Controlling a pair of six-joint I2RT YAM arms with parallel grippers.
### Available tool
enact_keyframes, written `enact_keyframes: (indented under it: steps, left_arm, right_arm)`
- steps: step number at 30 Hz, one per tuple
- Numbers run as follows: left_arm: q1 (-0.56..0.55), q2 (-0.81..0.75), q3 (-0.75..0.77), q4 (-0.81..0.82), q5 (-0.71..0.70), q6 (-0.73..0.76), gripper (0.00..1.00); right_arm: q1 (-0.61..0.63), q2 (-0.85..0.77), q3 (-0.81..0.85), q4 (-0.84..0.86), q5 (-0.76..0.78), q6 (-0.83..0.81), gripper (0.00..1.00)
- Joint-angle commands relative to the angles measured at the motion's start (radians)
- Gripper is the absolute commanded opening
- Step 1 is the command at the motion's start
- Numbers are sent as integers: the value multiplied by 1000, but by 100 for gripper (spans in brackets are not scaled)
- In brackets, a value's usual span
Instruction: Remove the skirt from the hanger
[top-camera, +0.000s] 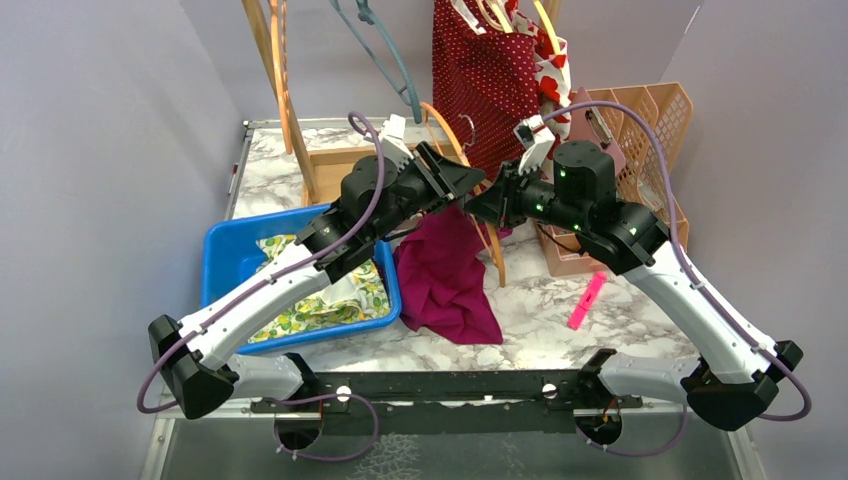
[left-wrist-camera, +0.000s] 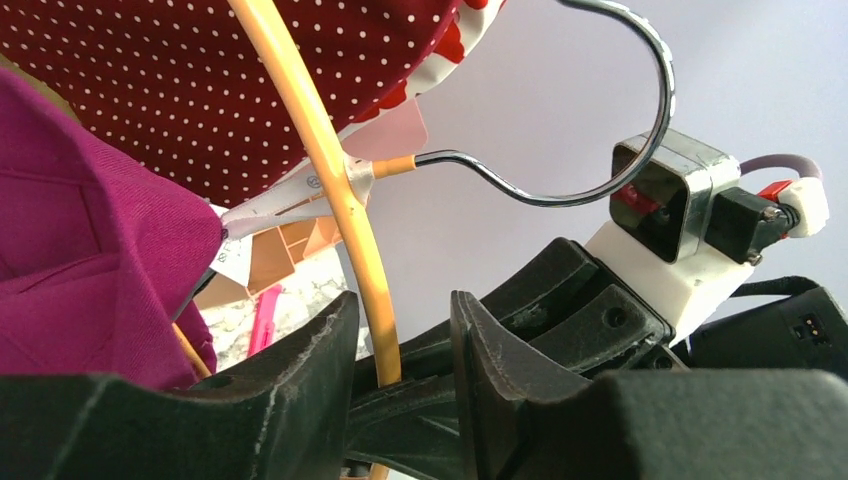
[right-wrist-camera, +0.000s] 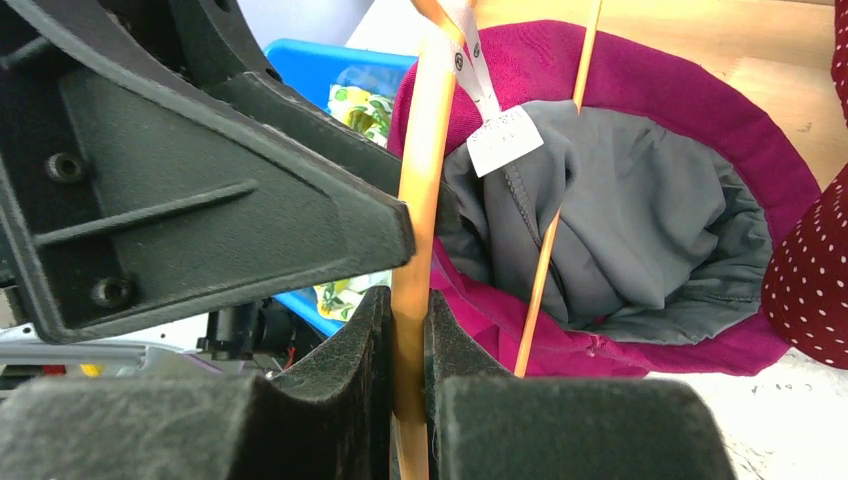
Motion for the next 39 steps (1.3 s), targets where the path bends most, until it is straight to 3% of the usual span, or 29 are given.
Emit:
enact_keyframes:
  steps: [1, 5, 8, 12, 13, 21, 25, 28, 31, 35, 39]
  left_arm:
    - [-5, 18, 8, 41, 50, 1, 38]
    - [-5, 25, 22, 34, 46, 18, 25]
    - [0, 26, 53, -15, 46, 65, 0]
    - [40, 1, 50, -25, 104, 106, 0]
    - [58, -7, 42, -20, 137, 101, 0]
    - [151, -61, -14, 29, 346, 36, 0]
    - [168, -60, -50, 123, 455, -33, 0]
    - [169, -60, -57, 164, 504, -53, 0]
    - [170, -65, -56, 149, 526, -54, 0]
    - [171, -68, -74, 210, 561, -89, 0]
    - [174, -72, -75, 207, 576, -92, 0]
  right_arm:
    - [4, -29, 12, 120, -54, -15, 1]
    - [4, -35, 9, 114, -65, -17, 1]
    - [4, -44, 14, 73, -61, -25, 6]
    - [4, -64, 54, -44, -43, -82, 55]
    - [4, -71, 68, -76, -21, -101, 62]
    - [-50, -6, 147, -139, 72, -158, 64]
    - [-166, 28, 76, 11, -134, -183, 66]
    - [-305, 56, -9, 173, -428, -181, 67]
    - [-316, 83, -51, 288, -697, -287, 70]
    - [-316, 89, -156, 422, -824, -289, 78]
    - [-296, 81, -259, 571, -864, -247, 78]
